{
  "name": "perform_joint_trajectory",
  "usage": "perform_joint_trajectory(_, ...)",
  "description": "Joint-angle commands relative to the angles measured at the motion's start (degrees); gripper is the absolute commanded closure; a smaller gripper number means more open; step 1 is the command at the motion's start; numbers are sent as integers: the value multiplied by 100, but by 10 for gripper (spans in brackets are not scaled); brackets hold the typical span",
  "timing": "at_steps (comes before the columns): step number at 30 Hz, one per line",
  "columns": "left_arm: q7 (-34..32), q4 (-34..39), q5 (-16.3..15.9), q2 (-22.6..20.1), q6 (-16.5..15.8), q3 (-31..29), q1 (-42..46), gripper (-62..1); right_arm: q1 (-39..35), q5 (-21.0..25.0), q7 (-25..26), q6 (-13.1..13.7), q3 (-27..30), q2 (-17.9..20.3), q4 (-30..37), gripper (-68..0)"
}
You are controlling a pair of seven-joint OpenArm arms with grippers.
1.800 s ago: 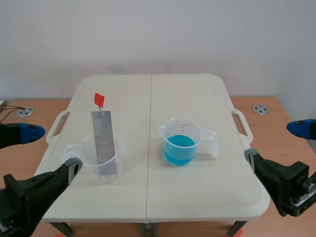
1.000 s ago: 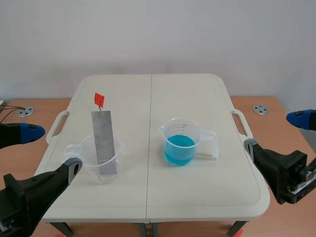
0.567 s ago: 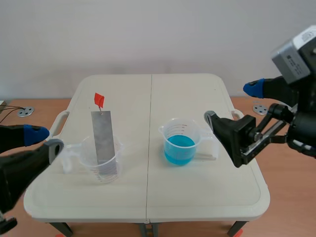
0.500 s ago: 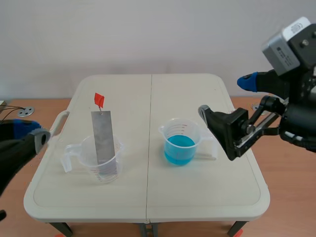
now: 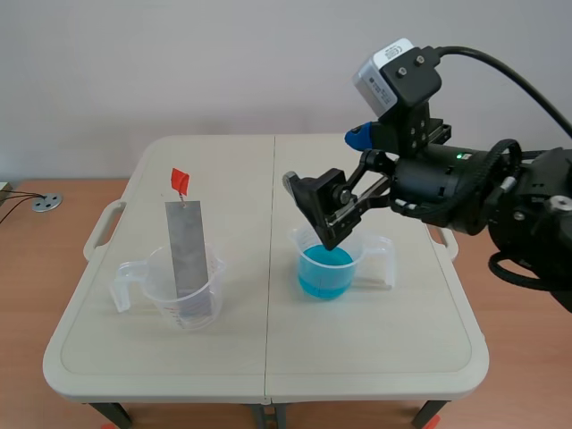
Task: Hold the metal plate by the orange handle, dip it into the blue solution, take it out and point at it, then put the plate back in the beaker on the left.
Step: 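Lift the metal plate out of the left beaker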
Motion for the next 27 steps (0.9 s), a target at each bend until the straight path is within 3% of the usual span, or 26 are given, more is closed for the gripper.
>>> perform_joint_trajectory(1,-151,37,44,170,-9,-48,87,-31,262,59,87,-4,-87,-76,-63,-560)
perform_joint_trajectory(8,-223,35,612,566,-48,-136,234,-31,1012,-55,87,37,-739,-490,-892,-560)
perform_joint_trajectory(17,-289,35,688,627,-129,-136,232,-31,1797,-212,267,37,-1421,-1021,-1974,-560)
perform_joint_trajectory(27,-260,35,833,625,-129,-133,232,-31,2317,-601,610,37,-1967,-1545,-2693,-535)
